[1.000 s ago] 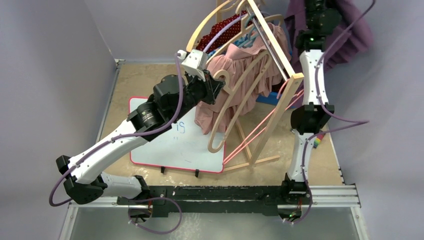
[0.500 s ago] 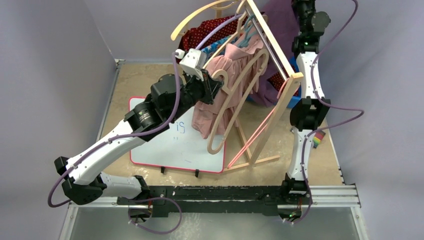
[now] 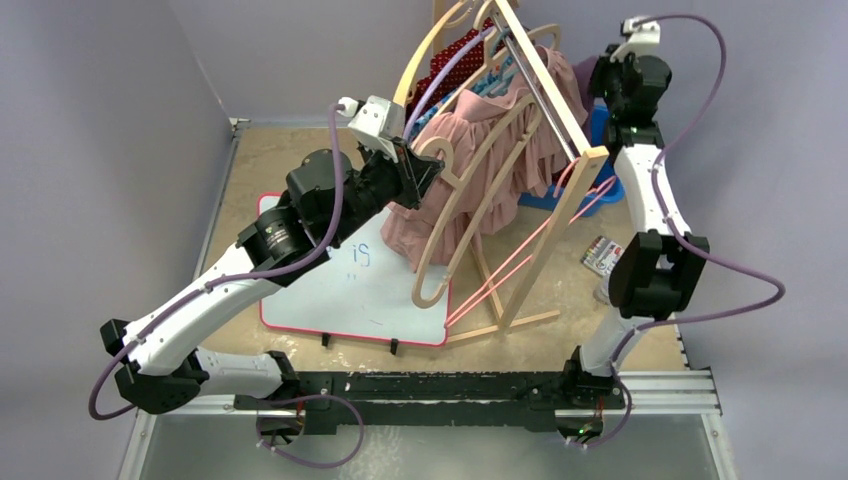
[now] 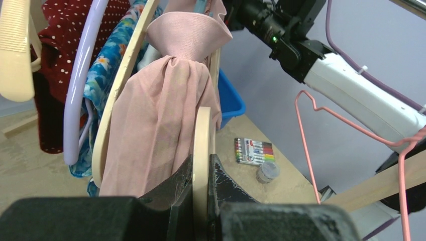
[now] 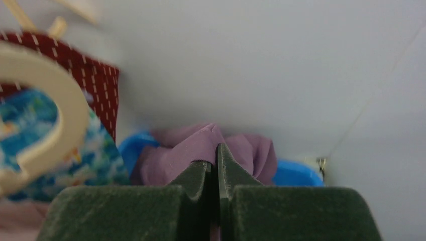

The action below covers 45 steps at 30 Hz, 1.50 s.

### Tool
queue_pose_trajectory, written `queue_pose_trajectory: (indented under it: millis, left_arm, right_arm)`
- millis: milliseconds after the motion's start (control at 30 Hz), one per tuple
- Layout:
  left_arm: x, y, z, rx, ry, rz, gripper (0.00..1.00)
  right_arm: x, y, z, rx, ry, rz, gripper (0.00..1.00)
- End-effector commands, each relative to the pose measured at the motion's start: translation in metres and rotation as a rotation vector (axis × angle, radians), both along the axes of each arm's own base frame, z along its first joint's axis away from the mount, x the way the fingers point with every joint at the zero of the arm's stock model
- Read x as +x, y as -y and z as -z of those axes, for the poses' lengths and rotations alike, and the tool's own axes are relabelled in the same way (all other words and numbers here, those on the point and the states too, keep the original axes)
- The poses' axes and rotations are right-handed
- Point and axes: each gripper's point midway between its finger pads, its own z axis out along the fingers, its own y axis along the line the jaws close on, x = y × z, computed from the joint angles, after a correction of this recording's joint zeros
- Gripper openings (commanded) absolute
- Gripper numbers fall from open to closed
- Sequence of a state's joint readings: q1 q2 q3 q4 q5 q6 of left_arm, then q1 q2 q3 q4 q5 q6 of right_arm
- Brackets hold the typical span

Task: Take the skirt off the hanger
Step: Place the skirt in the bin.

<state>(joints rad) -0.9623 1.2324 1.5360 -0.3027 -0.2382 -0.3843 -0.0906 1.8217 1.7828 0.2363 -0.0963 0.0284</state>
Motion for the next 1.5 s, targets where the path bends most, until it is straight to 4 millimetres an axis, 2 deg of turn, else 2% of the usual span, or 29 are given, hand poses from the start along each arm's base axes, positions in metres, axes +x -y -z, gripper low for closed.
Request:
queue_pose_trajectory:
  millis: [0,33,67,167,233,300,400,467,533,600,667,700,733,833,933,967,1100,1167,1233,1267,1333,1433,1467]
  left_arm:
    - [-0.006,-0.010,-0.041,-0.107,0.063,0.001,0.00]
    - [-0.006,-0.010,-0.042,-0.109,0.062,-0.001,0.00]
    - [-0.006,-0.010,-0.042,-0.110,0.062,-0.003,0.00]
    - [-0.004,-0.012,-0.042,-0.108,0.061,-0.017,0.00]
    - [-0.002,-0.012,-0.042,-0.104,0.060,-0.026,0.00]
    - [-0.001,-0.012,-0.042,-0.099,0.064,-0.031,0.00]
    - [0.002,-0.010,-0.041,-0.081,0.069,-0.036,0.00]
    - [0.003,-0.009,-0.041,-0.078,0.070,-0.036,0.00]
    - [0.003,-0.009,-0.042,-0.083,0.069,-0.035,0.00]
    - [0.003,-0.009,-0.043,-0.088,0.068,-0.038,0.00]
    - [0.004,-0.008,-0.044,-0.090,0.066,-0.038,0.00]
    - [0.004,-0.008,-0.044,-0.093,0.065,-0.038,0.00]
    - [0.004,-0.008,-0.044,-0.095,0.064,-0.037,0.00]
    - [0.004,-0.008,-0.046,-0.097,0.060,-0.041,0.00]
    - [0.004,-0.008,-0.046,-0.096,0.063,-0.041,0.00]
    - [0.004,-0.007,-0.046,-0.093,0.065,-0.039,0.00]
    - [0.005,-0.004,-0.043,-0.087,0.064,-0.031,0.00]
    - [0.005,-0.004,-0.043,-0.088,0.066,-0.028,0.00]
    - [0.004,-0.005,-0.045,-0.089,0.069,-0.028,0.00]
    - [0.003,-0.005,-0.046,-0.090,0.070,-0.028,0.00]
    - [0.003,-0.006,-0.045,-0.087,0.068,-0.028,0.00]
    - [0.003,-0.003,-0.043,-0.085,0.058,-0.018,0.00]
    - [0.003,-0.002,-0.041,-0.086,0.054,-0.015,0.00]
  right_arm:
    - [-0.024,-0.008,0.057,0.090,-0.137,-0.024,0.00]
    - [-0.028,-0.011,0.066,0.114,-0.164,-0.031,0.00]
    - [-0.034,-0.014,0.086,0.136,-0.209,-0.042,0.00]
    - [-0.054,-0.028,0.124,0.185,-0.307,-0.095,0.00]
    - [-0.074,-0.042,0.137,0.233,-0.342,-0.146,0.00]
    - [-0.094,-0.050,0.137,0.267,-0.330,-0.173,0.00]
    - [-0.118,-0.044,0.126,0.266,-0.296,-0.122,0.00]
    - [-0.125,-0.038,0.114,0.250,-0.282,-0.093,0.00]
    - [-0.124,-0.032,0.100,0.231,-0.252,-0.061,0.00]
    - [-0.113,-0.025,0.087,0.214,-0.206,-0.035,0.00]
    - [-0.094,-0.016,0.078,0.201,-0.175,-0.015,0.00]
    - [-0.079,-0.011,0.087,0.206,-0.203,-0.014,0.00]
    - [-0.068,-0.009,0.083,0.214,-0.205,-0.024,0.00]
    - [-0.051,-0.019,0.080,0.221,-0.253,-0.097,0.00]
    - [-0.048,-0.041,0.069,0.286,-0.163,-0.236,0.00]
    - [-0.045,-0.041,0.065,0.301,-0.146,-0.247,0.00]
    - [-0.015,-0.014,0.068,0.255,-0.146,-0.130,0.00]
    - [0.005,0.002,0.079,0.208,-0.155,-0.058,0.00]
    - [0.028,0.017,0.100,0.175,-0.195,0.001,0.00]
    - [0.043,0.023,0.126,0.167,-0.241,0.020,0.00]
    - [0.063,0.032,0.165,0.156,-0.307,0.049,0.00]
    - [0.082,0.047,0.224,0.129,-0.415,0.093,0.00]
    - [0.088,0.050,0.236,0.123,-0.450,0.102,0.00]
